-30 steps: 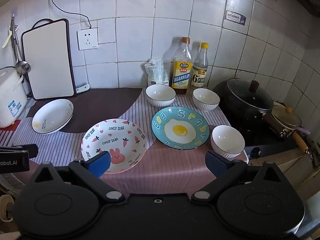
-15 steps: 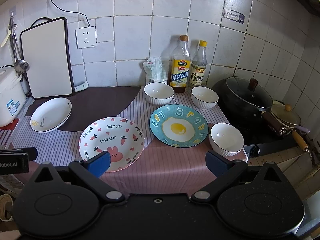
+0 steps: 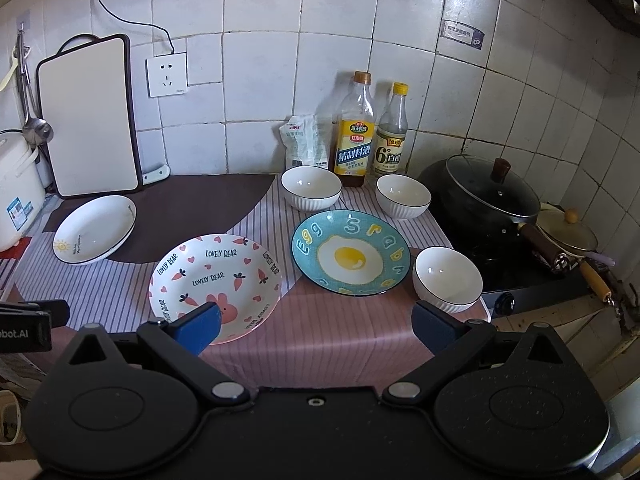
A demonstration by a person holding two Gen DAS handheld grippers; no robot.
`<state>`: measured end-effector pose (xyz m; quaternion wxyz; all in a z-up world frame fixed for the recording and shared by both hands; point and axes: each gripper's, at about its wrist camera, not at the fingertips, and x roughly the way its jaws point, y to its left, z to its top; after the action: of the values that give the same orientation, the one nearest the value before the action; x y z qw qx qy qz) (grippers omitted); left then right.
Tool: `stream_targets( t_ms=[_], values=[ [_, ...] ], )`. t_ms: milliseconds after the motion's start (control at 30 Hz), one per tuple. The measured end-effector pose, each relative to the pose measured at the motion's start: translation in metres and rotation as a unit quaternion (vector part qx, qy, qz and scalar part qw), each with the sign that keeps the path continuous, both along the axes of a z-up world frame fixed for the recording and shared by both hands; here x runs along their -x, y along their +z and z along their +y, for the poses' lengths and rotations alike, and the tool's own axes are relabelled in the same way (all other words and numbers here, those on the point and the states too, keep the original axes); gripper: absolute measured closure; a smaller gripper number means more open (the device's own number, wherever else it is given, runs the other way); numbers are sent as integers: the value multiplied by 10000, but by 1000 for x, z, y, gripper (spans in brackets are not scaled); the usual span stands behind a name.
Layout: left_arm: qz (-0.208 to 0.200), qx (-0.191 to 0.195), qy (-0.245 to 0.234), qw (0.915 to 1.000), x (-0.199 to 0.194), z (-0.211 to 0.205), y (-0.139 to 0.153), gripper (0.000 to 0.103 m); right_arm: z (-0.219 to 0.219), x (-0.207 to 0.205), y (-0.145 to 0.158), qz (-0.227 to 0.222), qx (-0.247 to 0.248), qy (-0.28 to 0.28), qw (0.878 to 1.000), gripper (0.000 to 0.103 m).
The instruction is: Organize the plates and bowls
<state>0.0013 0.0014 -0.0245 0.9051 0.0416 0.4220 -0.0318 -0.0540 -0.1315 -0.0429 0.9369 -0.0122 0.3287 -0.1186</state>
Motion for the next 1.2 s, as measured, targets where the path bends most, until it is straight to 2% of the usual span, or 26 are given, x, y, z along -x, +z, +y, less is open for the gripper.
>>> stream_targets(
  t_ms=[433, 633, 1000, 1200],
  values=[
    [-69, 51, -12, 10000, 1, 3, 3, 0, -3, 2, -3, -49, -49, -22, 10000, 0],
    [-456, 41, 76, 9989, 15, 3, 4, 0, -5, 11, -6, -283, 6, 1, 9996, 0],
    [-560, 86, 155, 9983, 17, 7, 7, 0, -7, 16, -5, -586, 27, 51, 9983, 0],
    [-559, 30, 103, 9984, 19, 5, 5, 0, -13, 15, -13, -747, -328, -71, 9966, 0]
  ],
)
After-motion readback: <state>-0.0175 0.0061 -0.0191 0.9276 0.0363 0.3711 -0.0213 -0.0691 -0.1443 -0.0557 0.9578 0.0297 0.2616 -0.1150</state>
